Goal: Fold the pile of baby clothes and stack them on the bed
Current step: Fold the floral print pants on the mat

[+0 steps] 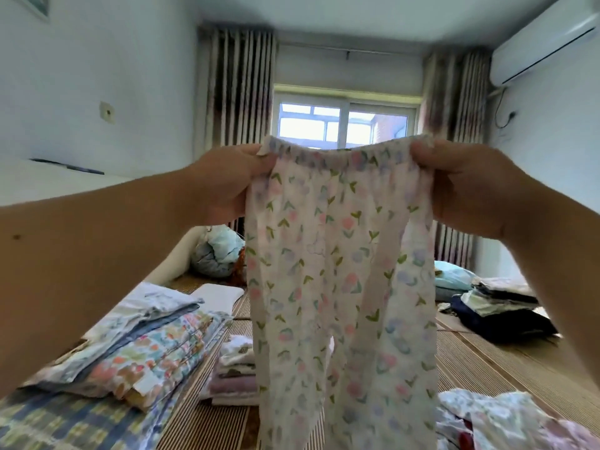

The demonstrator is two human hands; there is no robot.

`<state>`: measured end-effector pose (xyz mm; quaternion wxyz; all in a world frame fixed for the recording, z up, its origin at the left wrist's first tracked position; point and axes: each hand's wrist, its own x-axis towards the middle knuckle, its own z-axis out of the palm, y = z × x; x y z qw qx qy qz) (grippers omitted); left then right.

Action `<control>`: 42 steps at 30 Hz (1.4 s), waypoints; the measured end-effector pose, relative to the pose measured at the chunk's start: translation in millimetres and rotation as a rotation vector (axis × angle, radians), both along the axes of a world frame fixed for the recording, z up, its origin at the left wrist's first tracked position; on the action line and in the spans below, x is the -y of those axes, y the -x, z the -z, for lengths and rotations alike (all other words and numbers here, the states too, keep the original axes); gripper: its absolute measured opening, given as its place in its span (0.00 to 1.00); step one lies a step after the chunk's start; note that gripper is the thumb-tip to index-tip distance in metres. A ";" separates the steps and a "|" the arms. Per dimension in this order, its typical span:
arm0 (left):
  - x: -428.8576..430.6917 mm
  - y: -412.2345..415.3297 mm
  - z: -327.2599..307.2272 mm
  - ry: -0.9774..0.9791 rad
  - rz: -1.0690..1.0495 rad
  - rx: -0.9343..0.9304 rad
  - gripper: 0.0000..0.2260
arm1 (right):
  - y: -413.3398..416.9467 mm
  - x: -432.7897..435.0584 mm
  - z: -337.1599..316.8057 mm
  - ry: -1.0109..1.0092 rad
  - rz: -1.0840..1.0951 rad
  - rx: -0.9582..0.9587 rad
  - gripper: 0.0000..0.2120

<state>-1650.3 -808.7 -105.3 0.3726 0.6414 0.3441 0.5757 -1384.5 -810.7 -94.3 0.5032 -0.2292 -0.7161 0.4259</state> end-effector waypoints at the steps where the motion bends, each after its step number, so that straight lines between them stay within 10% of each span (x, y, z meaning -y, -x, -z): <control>1: 3.2 -1.0 -2.3 -0.017 0.041 0.015 0.11 | 1.3 4.9 -2.2 0.007 -0.105 -0.030 0.15; 12: 4.3 -35.4 -4.7 0.065 0.624 0.109 0.21 | 35.1 16.4 -3.7 -0.031 -0.437 -0.121 0.17; 20: -16.9 -6.2 0.5 0.280 -0.276 -0.072 0.07 | 11.0 -15.5 6.6 0.095 0.639 -0.003 0.08; 25: -14.2 -30.6 17.0 0.383 -0.315 -0.192 0.10 | 34.9 -17.9 27.9 -0.206 1.014 0.654 0.14; 31: -1.3 -74.7 19.3 0.308 -0.082 -0.153 0.11 | 60.1 -19.5 34.5 0.063 0.580 0.003 0.11; 37: 19.5 -73.1 15.9 -0.139 -0.142 -0.722 0.11 | 47.3 -7.1 31.0 0.147 0.294 -0.009 0.18; 42: 12.9 -53.0 12.0 -0.309 -0.241 -0.577 0.12 | 35.1 -0.9 27.4 0.183 0.208 -0.044 0.12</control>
